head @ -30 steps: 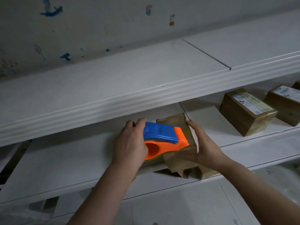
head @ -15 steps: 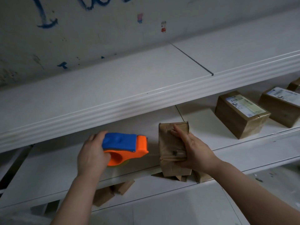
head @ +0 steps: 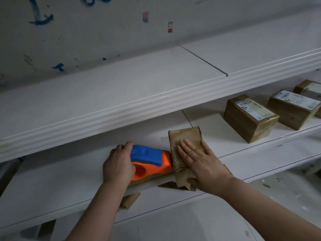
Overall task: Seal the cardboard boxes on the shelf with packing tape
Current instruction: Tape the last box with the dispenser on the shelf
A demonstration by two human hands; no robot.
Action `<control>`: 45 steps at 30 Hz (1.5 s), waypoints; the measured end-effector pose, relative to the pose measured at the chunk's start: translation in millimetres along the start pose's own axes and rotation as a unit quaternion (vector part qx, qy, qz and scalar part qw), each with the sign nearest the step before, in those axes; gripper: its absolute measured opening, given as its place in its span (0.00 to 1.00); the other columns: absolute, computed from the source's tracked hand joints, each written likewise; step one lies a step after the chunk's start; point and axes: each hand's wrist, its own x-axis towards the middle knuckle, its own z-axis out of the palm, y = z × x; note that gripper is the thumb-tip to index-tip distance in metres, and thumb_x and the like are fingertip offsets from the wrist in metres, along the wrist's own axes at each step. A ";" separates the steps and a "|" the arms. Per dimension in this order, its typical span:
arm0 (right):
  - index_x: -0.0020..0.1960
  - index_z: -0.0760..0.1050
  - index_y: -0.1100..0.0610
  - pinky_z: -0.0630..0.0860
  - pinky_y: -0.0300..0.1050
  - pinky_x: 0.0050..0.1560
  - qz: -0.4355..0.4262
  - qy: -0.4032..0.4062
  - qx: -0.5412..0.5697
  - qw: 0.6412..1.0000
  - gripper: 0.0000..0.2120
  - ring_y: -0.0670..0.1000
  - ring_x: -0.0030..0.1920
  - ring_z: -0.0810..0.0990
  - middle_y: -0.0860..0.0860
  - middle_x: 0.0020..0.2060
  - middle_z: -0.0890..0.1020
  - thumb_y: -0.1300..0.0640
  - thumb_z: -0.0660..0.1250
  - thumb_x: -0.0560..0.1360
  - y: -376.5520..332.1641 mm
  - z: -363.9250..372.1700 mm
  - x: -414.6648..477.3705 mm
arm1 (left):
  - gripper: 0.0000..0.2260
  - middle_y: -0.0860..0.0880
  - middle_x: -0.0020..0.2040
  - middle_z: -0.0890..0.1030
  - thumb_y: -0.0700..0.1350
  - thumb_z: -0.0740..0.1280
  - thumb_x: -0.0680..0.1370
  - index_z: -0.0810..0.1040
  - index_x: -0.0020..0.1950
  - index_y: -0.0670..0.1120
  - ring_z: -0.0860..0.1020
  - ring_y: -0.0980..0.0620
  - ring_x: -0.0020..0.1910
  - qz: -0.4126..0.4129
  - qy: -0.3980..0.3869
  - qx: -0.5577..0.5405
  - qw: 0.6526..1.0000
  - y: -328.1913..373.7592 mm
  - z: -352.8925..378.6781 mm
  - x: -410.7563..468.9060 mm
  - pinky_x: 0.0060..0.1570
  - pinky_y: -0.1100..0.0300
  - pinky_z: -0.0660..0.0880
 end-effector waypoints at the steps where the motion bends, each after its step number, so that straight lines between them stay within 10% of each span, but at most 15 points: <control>1: 0.72 0.68 0.60 0.57 0.61 0.66 0.000 0.012 -0.006 1.000 0.50 0.56 0.71 0.67 0.57 0.71 0.70 0.38 0.77 0.56 -0.8 -1.3 -0.9 | 0.26 0.48 0.56 0.75 0.34 0.64 0.71 0.67 0.67 0.52 0.75 0.46 0.55 0.000 -0.004 -0.003 1.000 -0.4 -0.4 -0.8 0.42 0.53 0.76; 6: 0.73 0.66 0.61 0.56 0.63 0.66 0.037 0.032 -0.017 0.999 0.44 0.58 0.73 0.65 0.58 0.72 0.67 0.44 0.76 0.63 -15.5 -0.7 -5.4 | 0.25 0.47 0.54 0.75 0.36 0.65 0.72 0.67 0.67 0.52 0.76 0.46 0.53 -0.002 -0.017 -0.021 1.000 -0.3 0.8 -5.4 0.42 0.53 0.76; 9: 0.78 0.46 0.56 0.47 0.66 0.70 0.083 0.000 -0.011 0.996 0.45 0.59 0.77 0.48 0.56 0.77 0.51 0.50 0.69 0.71 -23.3 2.8 3.8 | 0.25 0.48 0.56 0.76 0.37 0.66 0.72 0.67 0.67 0.53 0.76 0.46 0.54 0.001 -0.022 -0.031 0.999 0.1 2.0 -5.7 0.44 0.53 0.76; 15: 0.75 0.60 0.53 0.68 0.67 0.65 0.034 0.070 0.079 0.994 0.43 0.55 0.72 0.66 0.51 0.72 0.68 0.46 0.76 0.66 -14.2 8.9 30.2 | 0.28 0.48 0.58 0.76 0.34 0.64 0.72 0.69 0.69 0.54 0.76 0.45 0.55 -0.017 0.026 -0.073 0.997 -20.9 -8.8 -3.7 0.45 0.54 0.75; 21: 0.75 0.54 0.39 0.68 0.39 0.66 0.162 0.075 0.526 0.831 0.35 0.40 0.69 0.67 0.40 0.71 0.67 0.45 0.69 0.74 -16.9 40.6 26.1 | 0.27 0.48 0.61 0.73 0.39 0.64 0.74 0.63 0.70 0.55 0.73 0.46 0.59 0.016 0.035 0.041 0.998 5.7 -32.7 9.4 0.43 0.54 0.71; 27: 0.76 0.40 0.44 0.46 0.51 0.77 0.144 0.033 0.378 0.914 0.54 0.44 0.76 0.46 0.39 0.74 0.50 0.39 0.74 0.64 2.5 51.6 21.9 | 0.25 0.45 0.60 0.73 0.40 0.62 0.77 0.61 0.72 0.50 0.74 0.44 0.57 0.088 0.028 0.087 0.992 48.3 -8.3 11.6 0.50 0.52 0.73; 33: 0.76 0.43 0.46 0.50 0.55 0.75 0.132 -0.044 0.331 0.933 0.55 0.47 0.74 0.60 0.44 0.73 0.61 0.47 0.77 0.62 2.2 60.0 49.1 | 0.35 0.48 0.65 0.68 0.36 0.64 0.75 0.54 0.77 0.56 0.75 0.47 0.57 0.101 0.022 0.047 0.994 29.9 -10.7 18.2 0.47 0.54 0.76; 45: 0.77 0.42 0.50 0.36 0.46 0.73 0.096 -0.090 0.205 0.970 0.52 0.47 0.77 0.49 0.48 0.77 0.53 0.47 0.75 0.68 9.7 54.3 45.2 | 0.35 0.46 0.62 0.74 0.36 0.67 0.71 0.62 0.75 0.54 0.75 0.44 0.58 -0.101 -0.019 0.049 0.993 -143.1 -7.2 14.9 0.46 0.51 0.77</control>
